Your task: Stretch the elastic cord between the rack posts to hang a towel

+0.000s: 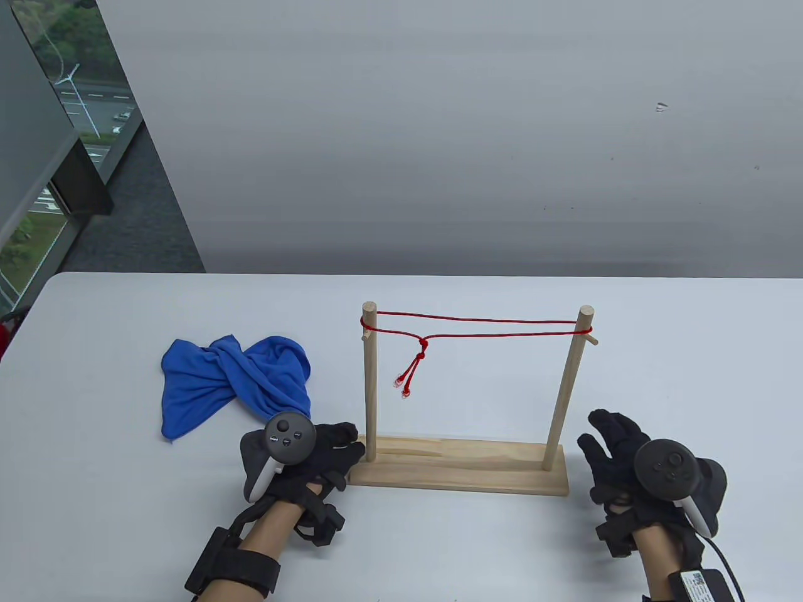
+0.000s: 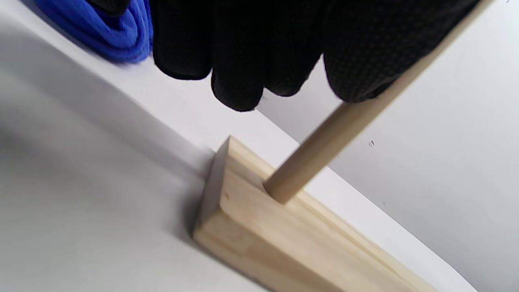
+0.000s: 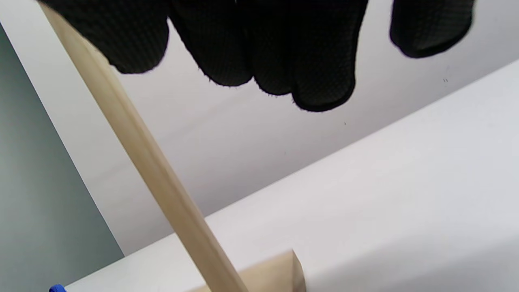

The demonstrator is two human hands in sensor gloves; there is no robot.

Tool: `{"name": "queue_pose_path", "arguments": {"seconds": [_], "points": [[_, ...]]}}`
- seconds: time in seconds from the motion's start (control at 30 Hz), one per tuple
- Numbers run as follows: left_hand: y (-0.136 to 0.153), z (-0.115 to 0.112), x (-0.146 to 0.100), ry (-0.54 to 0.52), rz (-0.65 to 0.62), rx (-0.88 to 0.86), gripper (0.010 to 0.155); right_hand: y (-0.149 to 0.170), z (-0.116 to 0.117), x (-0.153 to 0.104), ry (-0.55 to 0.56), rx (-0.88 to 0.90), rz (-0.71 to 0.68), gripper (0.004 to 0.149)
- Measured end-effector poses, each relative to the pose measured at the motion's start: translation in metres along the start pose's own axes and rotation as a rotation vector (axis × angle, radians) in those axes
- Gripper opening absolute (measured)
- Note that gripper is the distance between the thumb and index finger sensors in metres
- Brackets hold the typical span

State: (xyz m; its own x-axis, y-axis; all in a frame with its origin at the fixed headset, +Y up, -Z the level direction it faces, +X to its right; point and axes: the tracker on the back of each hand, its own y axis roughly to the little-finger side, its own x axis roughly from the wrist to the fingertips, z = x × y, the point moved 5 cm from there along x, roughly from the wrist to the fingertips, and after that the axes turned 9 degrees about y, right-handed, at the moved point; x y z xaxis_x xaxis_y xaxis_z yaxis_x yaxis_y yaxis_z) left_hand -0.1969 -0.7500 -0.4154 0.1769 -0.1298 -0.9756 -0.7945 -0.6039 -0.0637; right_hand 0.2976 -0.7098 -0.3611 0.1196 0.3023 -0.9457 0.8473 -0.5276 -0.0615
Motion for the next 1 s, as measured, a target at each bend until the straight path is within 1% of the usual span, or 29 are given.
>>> {"name": "queue_pose_path", "arguments": {"seconds": [0.03,0.13,0.27,0.4,0.43,0.53,0.57,0.63,0.7,0.8,0.87,0.93,1.0], "points": [[0.001,0.003,0.000,-0.008,0.004,0.004,0.047,0.002,0.003,-0.001,-0.020,0.000,0.003,0.059],[0.007,0.014,-0.001,-0.047,0.027,0.020,0.047,0.009,0.009,-0.004,-0.029,-0.022,0.013,0.060],[0.025,0.038,-0.003,-0.113,0.084,0.014,0.049,0.012,0.012,-0.004,-0.043,-0.041,0.016,0.060],[0.044,0.065,-0.008,-0.190,0.157,0.022,0.055,0.011,0.013,-0.004,-0.051,-0.037,0.006,0.061],[0.048,0.069,-0.008,-0.198,0.170,0.022,0.058,0.011,0.013,-0.003,-0.053,-0.036,0.006,0.061],[0.062,0.081,-0.006,-0.229,0.235,0.021,0.059,0.010,0.015,-0.003,-0.059,-0.038,0.004,0.061],[0.065,0.084,-0.004,-0.230,0.253,0.036,0.062,0.010,0.015,-0.003,-0.061,-0.040,0.004,0.061],[0.073,0.090,0.003,-0.211,0.290,0.073,0.074,0.010,0.015,-0.003,-0.061,-0.043,0.004,0.061],[0.083,0.095,0.012,-0.168,0.333,0.071,0.088,0.010,0.015,-0.003,-0.058,-0.042,0.006,0.061],[0.100,0.102,0.030,-0.120,0.394,0.036,0.093,0.011,0.014,-0.003,-0.054,-0.042,0.009,0.062],[0.109,0.106,0.039,-0.129,0.424,0.065,0.094,0.011,0.014,-0.003,-0.054,-0.043,0.012,0.063],[0.116,0.106,0.049,-0.086,0.452,0.078,0.103,0.011,0.013,-0.003,-0.053,-0.044,0.014,0.063],[0.122,0.105,0.060,-0.035,0.482,0.056,0.112,0.011,0.013,-0.003,-0.051,-0.050,0.014,0.063]]}}
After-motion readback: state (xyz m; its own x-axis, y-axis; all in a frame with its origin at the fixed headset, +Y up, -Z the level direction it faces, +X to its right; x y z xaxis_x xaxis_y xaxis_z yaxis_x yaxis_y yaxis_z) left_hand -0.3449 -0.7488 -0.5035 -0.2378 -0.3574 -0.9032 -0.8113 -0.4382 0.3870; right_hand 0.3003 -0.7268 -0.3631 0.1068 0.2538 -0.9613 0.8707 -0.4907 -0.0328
